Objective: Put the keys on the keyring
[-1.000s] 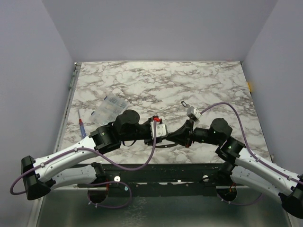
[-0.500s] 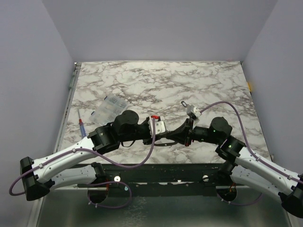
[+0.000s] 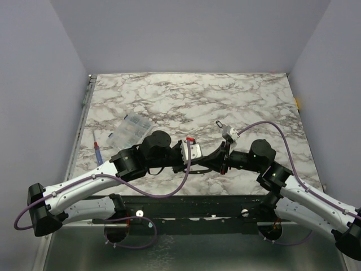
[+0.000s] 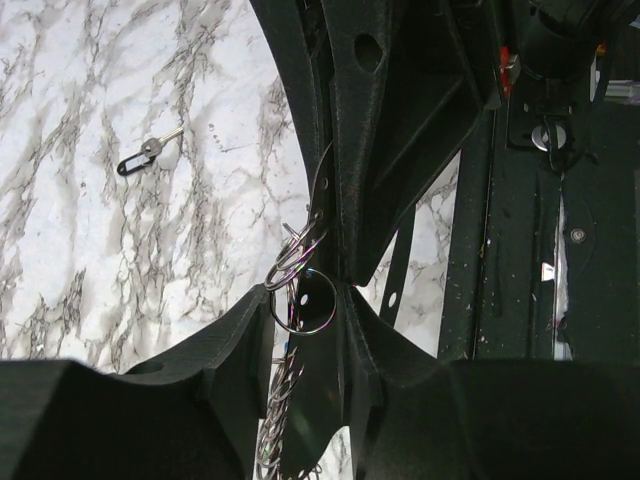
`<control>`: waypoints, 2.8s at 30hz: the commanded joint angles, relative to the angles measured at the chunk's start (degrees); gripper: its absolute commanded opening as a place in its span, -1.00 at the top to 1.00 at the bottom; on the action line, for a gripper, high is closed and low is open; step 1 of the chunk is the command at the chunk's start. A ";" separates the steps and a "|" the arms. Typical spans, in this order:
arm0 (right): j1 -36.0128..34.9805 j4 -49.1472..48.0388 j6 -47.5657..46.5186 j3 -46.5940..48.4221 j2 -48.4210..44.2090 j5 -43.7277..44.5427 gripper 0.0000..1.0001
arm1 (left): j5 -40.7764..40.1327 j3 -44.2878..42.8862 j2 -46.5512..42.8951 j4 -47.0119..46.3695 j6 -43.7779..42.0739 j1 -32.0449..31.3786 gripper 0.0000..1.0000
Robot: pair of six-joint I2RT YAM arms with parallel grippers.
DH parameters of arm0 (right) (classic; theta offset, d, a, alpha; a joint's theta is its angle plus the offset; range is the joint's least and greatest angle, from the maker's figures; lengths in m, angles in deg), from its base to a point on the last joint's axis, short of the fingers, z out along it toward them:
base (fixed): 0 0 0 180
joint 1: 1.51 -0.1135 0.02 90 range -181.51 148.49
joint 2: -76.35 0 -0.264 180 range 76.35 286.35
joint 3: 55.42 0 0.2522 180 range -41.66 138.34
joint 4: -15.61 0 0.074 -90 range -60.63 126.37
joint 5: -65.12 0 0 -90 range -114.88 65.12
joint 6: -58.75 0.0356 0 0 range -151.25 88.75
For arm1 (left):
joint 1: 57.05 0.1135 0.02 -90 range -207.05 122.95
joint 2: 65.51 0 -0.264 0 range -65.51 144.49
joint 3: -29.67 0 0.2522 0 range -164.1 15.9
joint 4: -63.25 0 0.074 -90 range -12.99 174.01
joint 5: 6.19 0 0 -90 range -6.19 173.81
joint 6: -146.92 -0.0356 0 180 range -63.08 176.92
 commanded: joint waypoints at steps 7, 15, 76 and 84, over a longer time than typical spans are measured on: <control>-0.12 -0.74 -0.69 1.93 -0.40 0.02 0.99 | 3.06 -1.36 0.16 0.64 -3.15 0.11 0.62; -0.12 1.79 -0.88 4.19 -0.10 -1.99 0.99 | 12.57 1.34 -4.11 1.83 -14.13 0.11 0.74; -0.12 20.80 4.39 16.73 10.94 8.25 0.99 | 0.04 -1.10 -0.28 2.89 -24.13 -1.89 0.28; -0.12 21.42 4.28 16.96 10.52 8.02 0.99 | -4.30 -1.60 1.68 2.50 -24.79 -2.44 0.37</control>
